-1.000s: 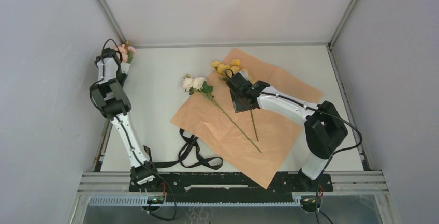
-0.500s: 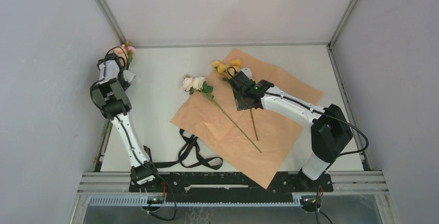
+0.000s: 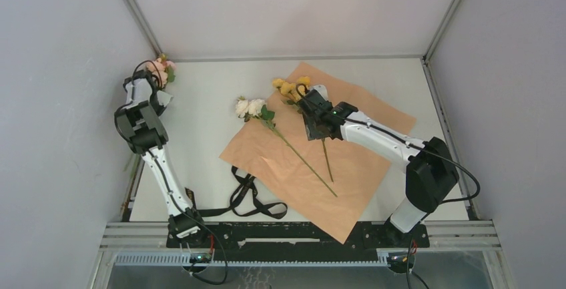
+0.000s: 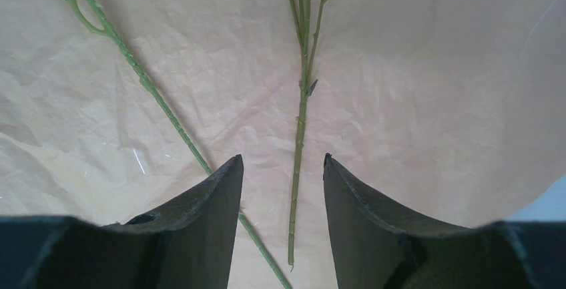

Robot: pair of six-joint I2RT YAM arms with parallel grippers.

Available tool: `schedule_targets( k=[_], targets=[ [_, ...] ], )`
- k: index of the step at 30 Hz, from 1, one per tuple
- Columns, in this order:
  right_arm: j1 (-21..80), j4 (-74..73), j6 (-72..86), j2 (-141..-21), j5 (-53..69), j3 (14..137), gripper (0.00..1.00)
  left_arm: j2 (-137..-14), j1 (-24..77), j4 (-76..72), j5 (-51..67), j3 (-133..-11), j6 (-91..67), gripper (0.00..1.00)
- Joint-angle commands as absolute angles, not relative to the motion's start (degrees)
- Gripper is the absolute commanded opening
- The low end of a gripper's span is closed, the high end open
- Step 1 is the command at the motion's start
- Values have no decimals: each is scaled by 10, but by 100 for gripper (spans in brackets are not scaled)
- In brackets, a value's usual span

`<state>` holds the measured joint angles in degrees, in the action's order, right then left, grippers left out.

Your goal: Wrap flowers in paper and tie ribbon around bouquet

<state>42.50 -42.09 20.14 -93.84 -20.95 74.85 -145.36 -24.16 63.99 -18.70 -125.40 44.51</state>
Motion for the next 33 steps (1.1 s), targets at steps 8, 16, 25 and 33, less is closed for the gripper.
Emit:
schedule_targets(
  k=[8,16,25,33],
  targets=[
    [435,-405,202,-867,-216,760,57,-1147,-237,574,45,-1132,231,0],
    [465,-375,216,-831,-187,759,56,-1006,-214,580,205,-971,195,0],
    [481,-200,297,-847,1,738,56,-887,-164,585,368,-795,120,0],
    [486,98,529,-973,142,731,69,-794,-112,515,375,-682,32,0]
  ],
)
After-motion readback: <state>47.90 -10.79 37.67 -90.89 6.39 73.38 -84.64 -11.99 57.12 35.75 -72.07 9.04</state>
